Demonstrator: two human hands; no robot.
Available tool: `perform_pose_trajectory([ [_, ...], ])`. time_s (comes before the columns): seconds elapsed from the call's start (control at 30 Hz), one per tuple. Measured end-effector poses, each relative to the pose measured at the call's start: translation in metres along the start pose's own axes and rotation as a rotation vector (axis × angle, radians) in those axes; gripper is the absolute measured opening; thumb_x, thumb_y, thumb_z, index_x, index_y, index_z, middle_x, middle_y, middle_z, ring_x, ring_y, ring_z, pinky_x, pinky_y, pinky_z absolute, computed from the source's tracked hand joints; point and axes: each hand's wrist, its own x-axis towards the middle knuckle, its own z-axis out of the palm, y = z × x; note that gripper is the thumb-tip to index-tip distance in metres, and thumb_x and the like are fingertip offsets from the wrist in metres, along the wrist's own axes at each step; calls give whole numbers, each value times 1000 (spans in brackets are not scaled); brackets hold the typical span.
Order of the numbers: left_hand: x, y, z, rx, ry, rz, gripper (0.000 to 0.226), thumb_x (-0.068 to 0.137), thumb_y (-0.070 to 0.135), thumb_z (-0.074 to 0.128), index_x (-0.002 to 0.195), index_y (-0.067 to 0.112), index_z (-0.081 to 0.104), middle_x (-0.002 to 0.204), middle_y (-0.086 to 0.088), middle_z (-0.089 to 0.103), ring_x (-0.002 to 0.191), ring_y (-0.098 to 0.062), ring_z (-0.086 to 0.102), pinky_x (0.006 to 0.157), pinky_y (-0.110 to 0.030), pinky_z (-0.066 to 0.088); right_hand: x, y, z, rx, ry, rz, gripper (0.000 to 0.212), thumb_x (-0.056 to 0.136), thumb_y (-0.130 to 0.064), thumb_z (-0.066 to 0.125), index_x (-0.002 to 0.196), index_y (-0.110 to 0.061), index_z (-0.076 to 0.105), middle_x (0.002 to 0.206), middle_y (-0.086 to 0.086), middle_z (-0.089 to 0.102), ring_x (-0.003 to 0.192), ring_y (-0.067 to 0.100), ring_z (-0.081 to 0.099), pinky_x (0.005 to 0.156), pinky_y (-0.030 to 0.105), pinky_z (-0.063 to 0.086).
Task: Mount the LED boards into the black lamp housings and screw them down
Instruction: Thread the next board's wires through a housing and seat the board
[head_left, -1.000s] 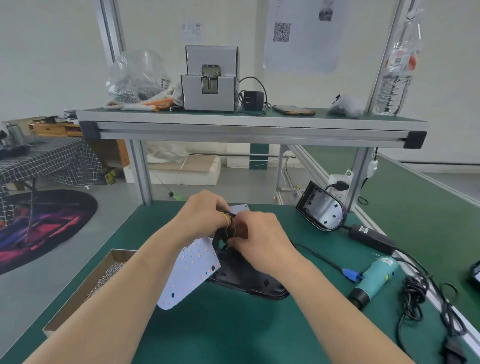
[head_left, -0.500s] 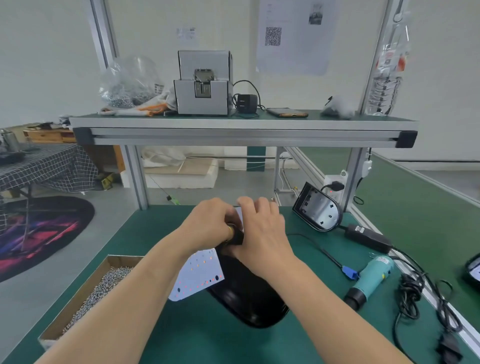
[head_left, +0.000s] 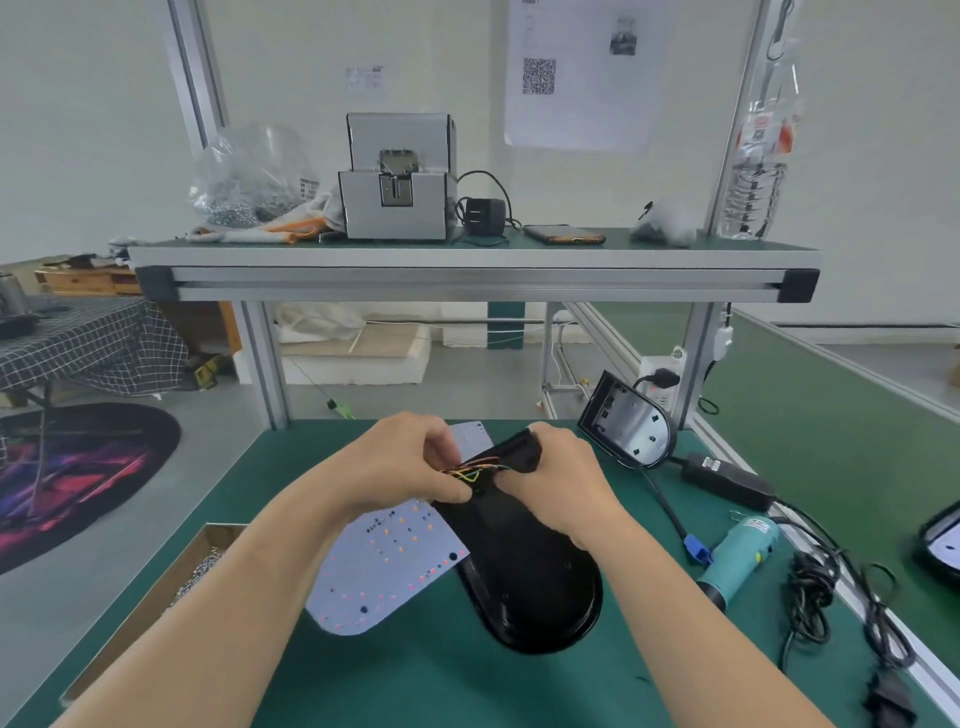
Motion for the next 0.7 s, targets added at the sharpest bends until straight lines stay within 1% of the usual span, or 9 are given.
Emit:
perform_pose_trajectory([
  [0.07, -4, -8, 2, -53, 22, 5, 41, 66, 33, 90, 99, 28, 67, 98, 13, 69, 84, -9, 67, 75, -28, 55, -2, 5, 4, 68, 54, 25, 21, 77, -27, 78, 79, -27, 57, 83, -10, 63, 74, 4, 57, 53, 19, 35],
  [0.17, -13, -27, 8, -73, -6, -7, 54, 63, 39, 91, 108, 34, 61, 103, 21, 69, 90, 1, 65, 83, -27, 52, -4, 10, 1, 275, 153, 99, 17, 70, -27, 77, 83, -25, 66, 82, -9, 70, 76, 12, 65, 60, 28, 50],
  [0.2, -17, -34, 9, -107, -37, -37, 57, 64, 38, 90, 111, 31, 60, 105, 16, 72, 95, -3, 67, 88, -31, 53, -5, 11, -1, 337, 175, 123, 20, 67, -29, 76, 84, -24, 68, 82, -8, 72, 78, 14, 68, 66, 34, 56],
  [0.27, -25, -47, 10, -261, -122, -95, 53, 67, 33, 87, 112, 17, 64, 104, -4, 76, 97, -23, 72, 92, -44, 56, -7, 13, -4, 423, 195, 155, 27, 61, -30, 75, 87, -23, 69, 84, -7, 74, 81, 16, 71, 75, 43, 60],
  [0.33, -32, -52, 11, -464, -153, -110, 46, 69, 34, 86, 106, 10, 73, 105, -15, 75, 94, -32, 73, 83, -43, 59, -12, 16, -1, 432, 198, 150, 24, 63, -27, 77, 85, -22, 68, 81, -8, 74, 79, 15, 70, 75, 44, 60],
  [0.4, -37, -49, 18, -648, -161, -116, 41, 70, 34, 87, 103, 11, 76, 106, -12, 75, 91, -26, 73, 73, -34, 57, -19, 18, 7, 402, 197, 128, 19, 70, -21, 79, 77, -20, 62, 69, -9, 67, 67, 13, 62, 63, 40, 56],
  [0.5, -42, -42, 41, -832, -256, -82, 32, 78, 24, 81, 106, 10, 76, 108, -10, 74, 97, -25, 71, 78, -31, 56, -29, 20, 20, 346, 218, 77, 29, 74, -18, 81, 70, -18, 52, 60, -9, 56, 54, 5, 45, 54, 29, 41],
  [0.6, -47, -38, 58, -892, -197, -51, 31, 79, 18, 78, 109, 10, 75, 115, -17, 72, 100, -27, 71, 82, -32, 56, -42, 18, 23, 337, 247, 37, 32, 76, -19, 81, 69, -21, 50, 59, -18, 60, 53, -1, 49, 50, 14, 37],
  [0.7, -50, -39, 62, -916, -153, -38, 34, 79, 18, 75, 112, 7, 73, 118, -21, 70, 103, -31, 70, 83, -35, 57, -57, 15, 22, 399, 156, -12, 20, 75, -26, 70, 80, -23, 51, 72, -30, 62, 61, -7, 52, 58, 9, 40],
])
